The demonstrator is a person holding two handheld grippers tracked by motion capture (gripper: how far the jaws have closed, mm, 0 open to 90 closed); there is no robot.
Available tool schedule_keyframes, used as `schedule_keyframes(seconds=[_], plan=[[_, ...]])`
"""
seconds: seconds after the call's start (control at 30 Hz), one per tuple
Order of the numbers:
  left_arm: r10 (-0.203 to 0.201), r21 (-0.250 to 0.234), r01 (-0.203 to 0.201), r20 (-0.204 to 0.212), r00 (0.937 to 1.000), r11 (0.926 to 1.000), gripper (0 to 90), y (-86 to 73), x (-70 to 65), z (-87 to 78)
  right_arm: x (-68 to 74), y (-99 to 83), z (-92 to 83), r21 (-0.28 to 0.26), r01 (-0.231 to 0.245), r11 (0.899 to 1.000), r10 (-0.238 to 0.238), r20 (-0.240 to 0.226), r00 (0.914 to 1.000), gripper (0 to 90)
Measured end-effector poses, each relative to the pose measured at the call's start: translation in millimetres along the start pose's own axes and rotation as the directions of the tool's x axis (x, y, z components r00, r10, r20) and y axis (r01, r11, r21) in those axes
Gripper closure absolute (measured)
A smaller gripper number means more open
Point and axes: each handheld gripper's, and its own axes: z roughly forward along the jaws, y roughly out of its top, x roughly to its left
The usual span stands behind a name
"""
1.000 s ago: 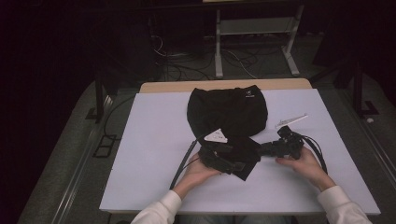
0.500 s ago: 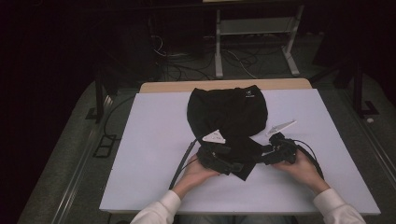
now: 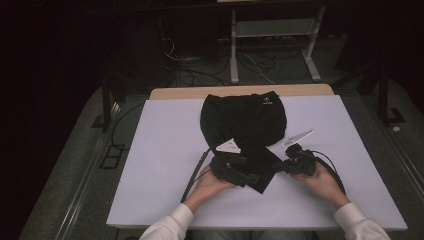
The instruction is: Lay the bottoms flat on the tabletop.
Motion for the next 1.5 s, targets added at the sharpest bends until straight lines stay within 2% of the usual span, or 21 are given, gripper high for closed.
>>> schedule_keyframes(seconds=[0.13, 0.17, 0.2, 0.27, 0.3, 0.47, 0.53, 0.7, 0.73, 0.77, 0.87, 0.93, 1.03, 1.07, 1.13, 1.17, 1.23, 1.3, 1.33, 1.43, 1.5], plan=[[0.004, -0.002, -0.004, -0.003, 1.0, 1.0, 13.4, 0.1, 0.7, -0.8, -8.2, 2.9, -10.9, -0.058, -0.061, 0.996, 0.058, -0.06, 0.9965, 87.8], [0.004, -0.006, -0.004, -0.006, 1.0, 1.0, 13.4, 0.5, 1.0, -1.5, -12.6, 6.9, -19.1, -0.102, -0.091, 0.991, 0.082, -0.091, 0.9925, 87.9], [0.004, -0.006, -0.004, -0.006, 1.0, 1.0, 13.5, 0.5, 1.0, -1.5, -12.6, 6.9, -19.1, -0.102, -0.091, 0.991, 0.082, -0.091, 0.9925, 87.9], [0.006, -0.016, -0.007, -0.007, 1.0, 0.9998, 13.6, 1.6, 0.7, -2.8, -17.6, 12.4, -26.9, -0.148, -0.123, 0.981, 0.104, -0.13, 0.9861, 87.9], [0.008, -0.022, -0.008, -0.004, 1.0, 0.9997, 13.6, 2.7, 0.2, -3.5, -22.5, 19.8, -33.9, -0.189, -0.146, 0.971, 0.116, -0.159, 0.9805, 87.9], [0.018, -0.038, -0.018, 0.004, 0.9998, 0.9991, 14.0, 7.9, -1.4, -3.3, -30.4, 33.4, -39.4, -0.219, -0.162, 0.962, 0.127, -0.166, 0.9779, 87.9], [0.027, -0.036, -0.026, 0.011, 0.9996, 0.999, 14.6, 9.4, -2.3, -1.2, -42.4, 42.2, -35.6, -0.211, -0.204, 0.956, 0.171, -0.164, 0.9715, 87.9], [0.061, 0.017, -0.062, 0.029, 0.9977, 0.9979, 14.9, 9.8, -7.3, 11.1, -58.1, 46.1, -27.5, -0.191, -0.245, 0.951, 0.219, -0.144, 0.965, 88.0], [0.065, 0.025, -0.066, 0.033, 0.9973, 0.9975, 15.2, 9.8, -8.4, 14.6, -65.9, 44.6, -23.9, -0.184, -0.274, 0.944, 0.252, -0.131, 0.9587, 87.9], [0.073, 0.039, -0.074, 0.038, 0.9966, 0.9965, 15.2, 9.9, -9.5, 18.8, -65.9, 44.6, -23.9, -0.184, -0.274, 0.944, 0.252, -0.131, 0.9587, 87.9], [0.083, 0.067, -0.086, 0.053, 0.9952, 0.994, 16.5, 9.9, -11.8, 29.1, -80.3, 38.2, -17.3, -0.174, -0.329, 0.928, 0.309, -0.133, 0.9416, 87.9], [0.108, 0.103, -0.113, 0.06, 0.9924, 0.9882, 17.5, 9.0, -14.7, 39.7, -84.6, 35.2, -15.9, -0.178, -0.35, 0.92, 0.327, -0.147, 0.9335, 87.9], [0.135, 0.121, -0.141, 0.056, 0.9892, 0.9825, 19.0, 8.7, -17.7, 46.5, -86.7, 33.1, -14.6, -0.178, -0.356, 0.917, 0.333, -0.149, 0.9312, 87.9], [0.144, 0.128, -0.15, 0.055, 0.988, 0.9804, 20.8, 8.7, -18.9, 48.6, -88.2, 30.8, -13.1, -0.183, -0.367, 0.912, 0.34, -0.161, 0.9265, 87.9], [0.17, 0.154, -0.176, 0.055, 0.9839, 0.9722, 21.7, 8.4, -21.0, 55.0, -89.2, 29.2, -12.1, -0.186, -0.372, 0.909, 0.345, -0.163, 0.9244, 87.9], [0.189, 0.18, -0.192, 0.037, 0.9814, 0.9648, 22.0, 7.5, -22.6, 59.6, -89.7, 28.4, -11.4, -0.187, -0.377, 0.907, 0.349, -0.165, 0.9222, 87.9], [0.231, 0.173, -0.226, -0.011, 0.9729, 0.9587, 34.2, 7.4, -25.1, 61.3, -91.1, 26.6, -10.0, -0.188, -0.385, 0.903, 0.356, -0.171, 0.9185, 87.8], [0.282, 0.184, -0.267, -0.061, 0.9575, 0.9461, 53.9, 7.7, -26.5, 62.4, -93.1, 24.9, -11.1, -0.196, -0.398, 0.896, 0.366, -0.179, 0.9133, 87.8], [0.293, 0.182, -0.276, -0.072, 0.9535, 0.9438, 53.9, 7.3, -27.0, 62.8, -93.1, 24.9, -11.1, -0.196, -0.398, 0.896, 0.366, -0.179, 0.9133, 87.8], [0.285, 0.18, -0.265, -0.097, 0.9535, 0.9472, 71.5, 8.7, -25.7, 62.8, -93.8, 22.5, -11.4, -0.199, -0.404, 0.893, 0.371, -0.182, 0.9105, 87.8], [0.266, 0.176, -0.246, -0.101, 0.9586, 0.9531, 83.7, 8.9, -23.7, 61.8, -93.9, 20.3, -11.5, -0.195, -0.408, 0.892, 0.375, -0.185, 0.9085, 87.8]])
